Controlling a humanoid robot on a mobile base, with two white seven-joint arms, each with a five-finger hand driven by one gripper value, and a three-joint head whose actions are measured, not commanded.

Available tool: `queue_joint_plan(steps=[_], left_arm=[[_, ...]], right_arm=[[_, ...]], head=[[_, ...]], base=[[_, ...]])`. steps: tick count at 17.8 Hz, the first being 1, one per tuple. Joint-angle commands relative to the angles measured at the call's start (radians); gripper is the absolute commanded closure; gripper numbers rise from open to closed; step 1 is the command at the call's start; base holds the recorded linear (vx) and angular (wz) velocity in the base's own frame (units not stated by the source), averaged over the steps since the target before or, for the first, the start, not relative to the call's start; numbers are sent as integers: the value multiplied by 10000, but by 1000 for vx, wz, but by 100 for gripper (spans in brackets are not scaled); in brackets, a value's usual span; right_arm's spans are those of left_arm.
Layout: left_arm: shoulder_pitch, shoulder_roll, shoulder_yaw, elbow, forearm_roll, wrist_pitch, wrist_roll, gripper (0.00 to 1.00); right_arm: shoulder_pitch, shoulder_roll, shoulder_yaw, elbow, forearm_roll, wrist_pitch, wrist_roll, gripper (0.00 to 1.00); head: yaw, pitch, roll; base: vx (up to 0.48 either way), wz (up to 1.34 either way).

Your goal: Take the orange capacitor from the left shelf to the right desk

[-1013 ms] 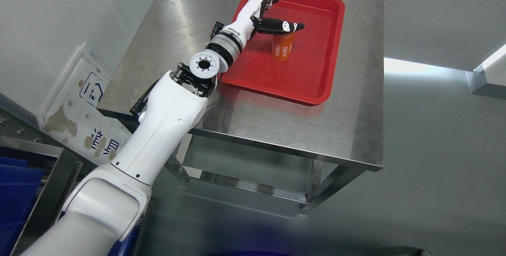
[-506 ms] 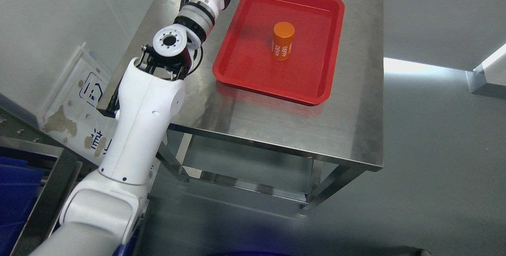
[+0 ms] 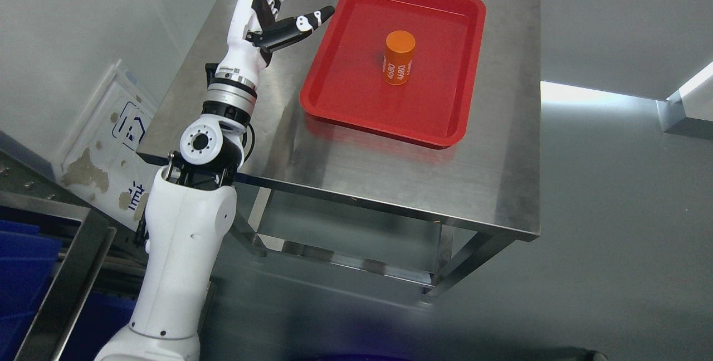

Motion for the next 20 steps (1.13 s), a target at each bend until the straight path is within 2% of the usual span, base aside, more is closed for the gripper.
queue_joint_plan(steps=[1, 8, 20], left_arm=[[1401, 175, 621, -1399, -13, -575, 214, 0], [1954, 175, 574, -1399, -13, -805, 183, 0], [1939, 175, 529, -1399, -13, -821, 137, 0]], right_arm=[[30, -175, -169, -175, 31, -3, 3, 0], [30, -175, -169, -175, 31, -3, 3, 0], [15, -175, -169, -175, 31, -3, 3, 0]], head=[[0, 0, 0], [0, 0, 0], [0, 0, 0]], base=[[0, 0], [0, 0], [0, 0]])
